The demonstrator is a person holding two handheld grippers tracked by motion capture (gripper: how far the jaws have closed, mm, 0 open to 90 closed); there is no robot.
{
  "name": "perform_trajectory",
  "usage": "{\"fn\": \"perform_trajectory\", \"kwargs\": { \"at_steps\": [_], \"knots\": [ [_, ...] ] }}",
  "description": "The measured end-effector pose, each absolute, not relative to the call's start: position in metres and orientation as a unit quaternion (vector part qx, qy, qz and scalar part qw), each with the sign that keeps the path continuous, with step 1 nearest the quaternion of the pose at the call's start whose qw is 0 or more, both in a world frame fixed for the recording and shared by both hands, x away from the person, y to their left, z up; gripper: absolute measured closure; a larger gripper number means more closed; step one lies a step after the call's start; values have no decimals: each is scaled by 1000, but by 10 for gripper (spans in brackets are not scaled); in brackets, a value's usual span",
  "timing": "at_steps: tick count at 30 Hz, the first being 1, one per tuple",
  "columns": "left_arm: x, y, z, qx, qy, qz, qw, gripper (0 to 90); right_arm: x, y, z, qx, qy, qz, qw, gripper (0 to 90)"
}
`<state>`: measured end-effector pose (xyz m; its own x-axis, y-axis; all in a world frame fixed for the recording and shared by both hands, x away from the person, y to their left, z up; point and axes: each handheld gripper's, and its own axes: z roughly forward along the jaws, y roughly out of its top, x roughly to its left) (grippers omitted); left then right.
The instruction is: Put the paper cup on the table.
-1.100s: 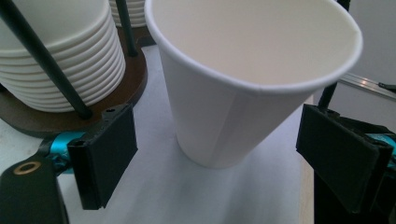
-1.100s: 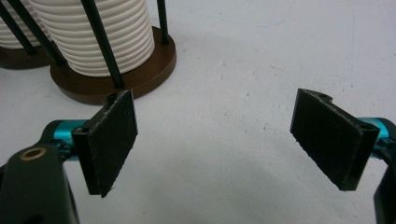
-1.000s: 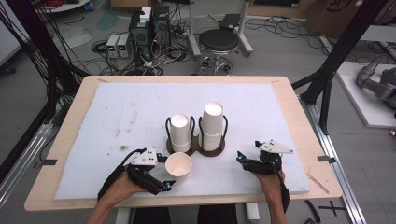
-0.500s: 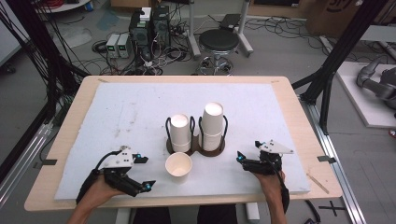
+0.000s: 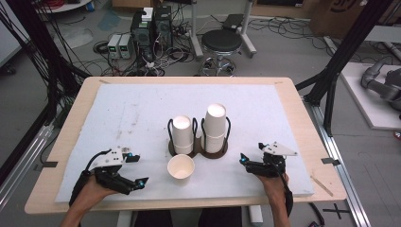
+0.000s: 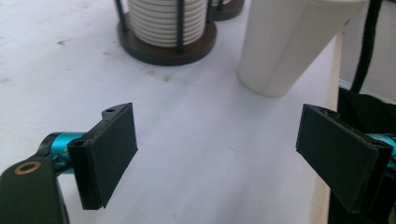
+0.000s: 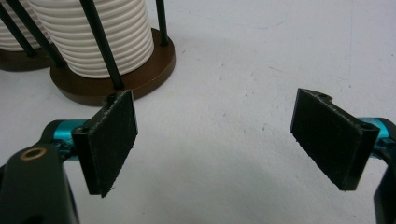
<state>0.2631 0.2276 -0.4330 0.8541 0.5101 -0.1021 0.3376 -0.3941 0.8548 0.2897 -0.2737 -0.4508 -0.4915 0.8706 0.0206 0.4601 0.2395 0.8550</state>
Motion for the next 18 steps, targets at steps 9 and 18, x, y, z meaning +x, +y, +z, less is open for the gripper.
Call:
{"fn": "perform_trajectory", "kwargs": {
  "at_steps": [9, 18],
  "knots": [
    [267, 248, -437, 814, 282, 94, 498, 124, 289, -276, -451, 449, 742, 437, 238, 152],
    [268, 262, -437, 776, 324, 156, 518, 124, 289, -277, -451, 448, 742, 439, 236, 153]
  ]
}}
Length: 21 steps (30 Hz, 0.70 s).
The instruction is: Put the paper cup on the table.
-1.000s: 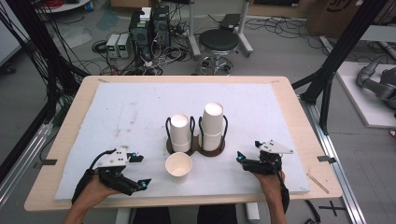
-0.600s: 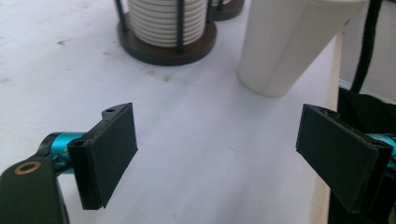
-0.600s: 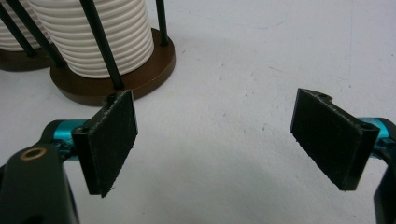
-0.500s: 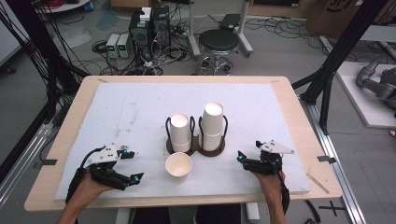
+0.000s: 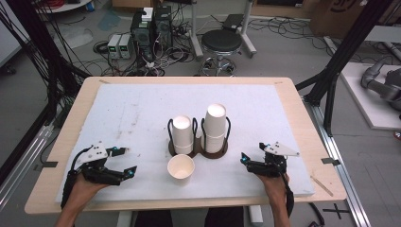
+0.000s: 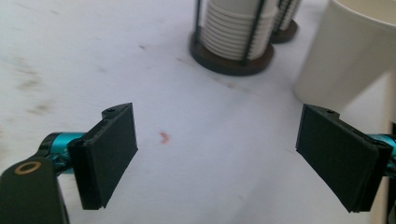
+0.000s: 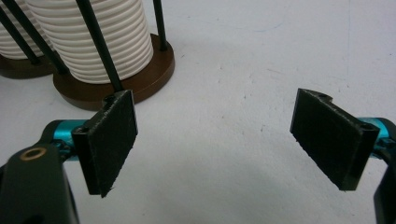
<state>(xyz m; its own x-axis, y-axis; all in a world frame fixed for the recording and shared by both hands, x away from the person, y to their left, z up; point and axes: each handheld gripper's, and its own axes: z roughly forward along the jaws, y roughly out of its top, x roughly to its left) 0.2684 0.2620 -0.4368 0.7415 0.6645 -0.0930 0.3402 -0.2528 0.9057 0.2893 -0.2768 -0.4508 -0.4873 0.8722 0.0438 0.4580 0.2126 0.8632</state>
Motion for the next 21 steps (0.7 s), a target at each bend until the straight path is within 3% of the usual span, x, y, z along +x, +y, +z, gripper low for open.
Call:
{"fn": "perform_trajectory", "kwargs": {
  "at_steps": [7, 21],
  "knots": [
    [270, 270, -440, 740, 356, 198, 535, 124, 289, -277, -451, 447, 742, 439, 237, 153],
    [266, 270, -453, 719, 363, 247, 539, 124, 288, -277, -451, 446, 741, 440, 240, 153]
  ]
}}
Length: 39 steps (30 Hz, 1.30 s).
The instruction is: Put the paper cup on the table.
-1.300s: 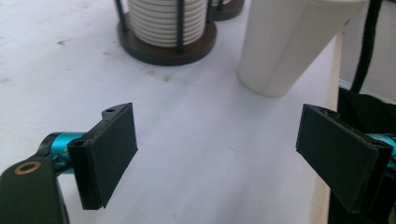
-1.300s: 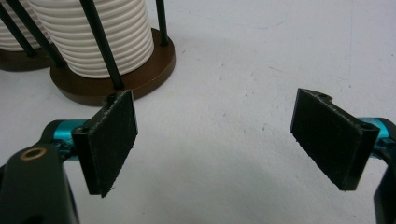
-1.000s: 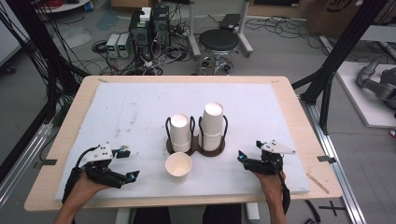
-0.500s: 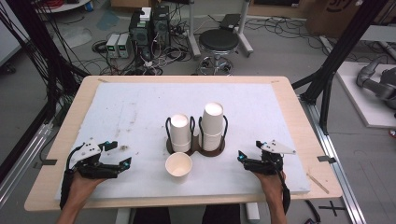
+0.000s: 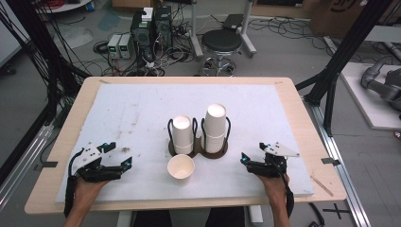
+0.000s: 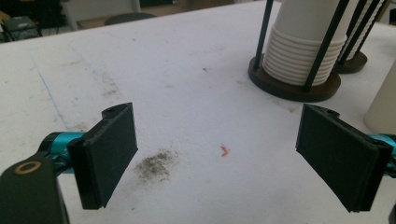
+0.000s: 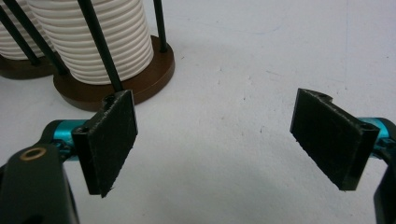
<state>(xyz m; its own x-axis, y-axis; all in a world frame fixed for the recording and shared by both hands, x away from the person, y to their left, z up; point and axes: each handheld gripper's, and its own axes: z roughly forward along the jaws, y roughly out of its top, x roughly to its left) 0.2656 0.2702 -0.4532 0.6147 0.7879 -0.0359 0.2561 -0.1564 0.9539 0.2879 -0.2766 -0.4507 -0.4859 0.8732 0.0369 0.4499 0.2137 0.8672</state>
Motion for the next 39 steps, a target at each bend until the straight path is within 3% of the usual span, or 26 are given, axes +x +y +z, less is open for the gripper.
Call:
{"fn": "perform_trajectory", "kwargs": {
  "at_steps": [7, 39],
  "knots": [
    [265, 272, -454, 713, 366, 248, 545, 124, 292, -278, -451, 459, 741, 437, 224, 152],
    [270, 270, -454, 725, 374, 226, 533, 138, 290, -278, -451, 451, 741, 441, 231, 153]
  ]
}}
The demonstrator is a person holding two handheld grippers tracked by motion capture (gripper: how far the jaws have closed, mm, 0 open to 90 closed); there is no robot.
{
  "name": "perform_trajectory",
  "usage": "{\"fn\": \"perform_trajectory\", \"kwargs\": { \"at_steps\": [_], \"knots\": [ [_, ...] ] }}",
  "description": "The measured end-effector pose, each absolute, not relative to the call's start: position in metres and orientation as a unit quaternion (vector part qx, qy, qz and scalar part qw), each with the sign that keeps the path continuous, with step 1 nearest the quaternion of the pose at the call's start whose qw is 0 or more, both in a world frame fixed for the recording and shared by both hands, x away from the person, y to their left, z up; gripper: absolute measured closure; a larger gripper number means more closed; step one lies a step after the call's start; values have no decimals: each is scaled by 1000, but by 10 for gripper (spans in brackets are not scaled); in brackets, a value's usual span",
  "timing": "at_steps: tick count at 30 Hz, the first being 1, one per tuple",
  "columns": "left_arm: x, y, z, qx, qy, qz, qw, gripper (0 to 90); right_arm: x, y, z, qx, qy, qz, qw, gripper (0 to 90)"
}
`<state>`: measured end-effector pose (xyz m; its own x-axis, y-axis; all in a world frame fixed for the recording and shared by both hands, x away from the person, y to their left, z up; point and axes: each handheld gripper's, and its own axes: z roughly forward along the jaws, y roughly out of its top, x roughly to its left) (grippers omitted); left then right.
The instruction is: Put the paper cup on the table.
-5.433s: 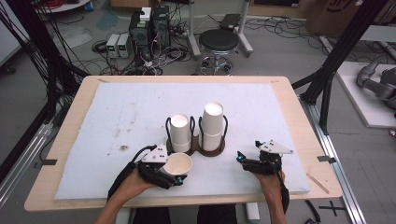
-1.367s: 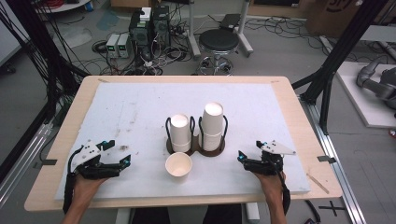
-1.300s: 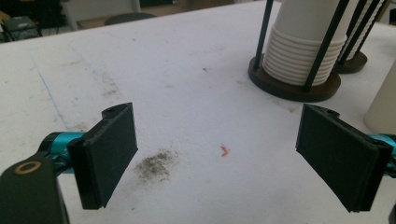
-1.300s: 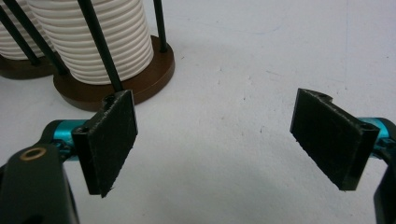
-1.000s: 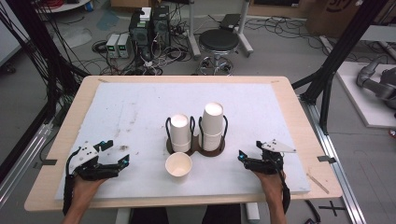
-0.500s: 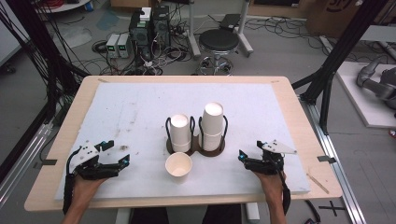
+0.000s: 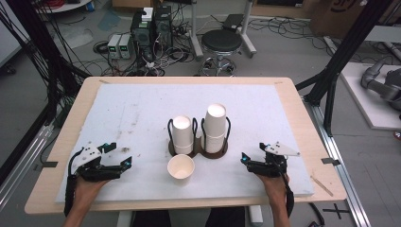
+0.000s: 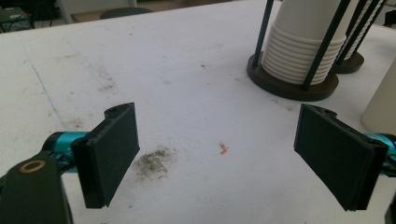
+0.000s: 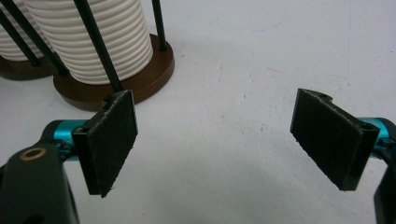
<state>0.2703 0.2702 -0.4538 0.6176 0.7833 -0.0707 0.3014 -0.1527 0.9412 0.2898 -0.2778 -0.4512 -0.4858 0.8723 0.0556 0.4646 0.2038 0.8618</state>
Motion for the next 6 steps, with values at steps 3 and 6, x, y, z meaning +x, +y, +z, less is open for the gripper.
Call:
{"fn": "perform_trajectory", "kwargs": {
  "at_steps": [3, 6],
  "knots": [
    [271, 270, -454, 726, 376, 225, 529, 138, 289, -276, -451, 448, 744, 436, 237, 153],
    [272, 270, -454, 727, 379, 221, 528, 138, 288, -277, -451, 444, 739, 446, 240, 153]
  ]
}}
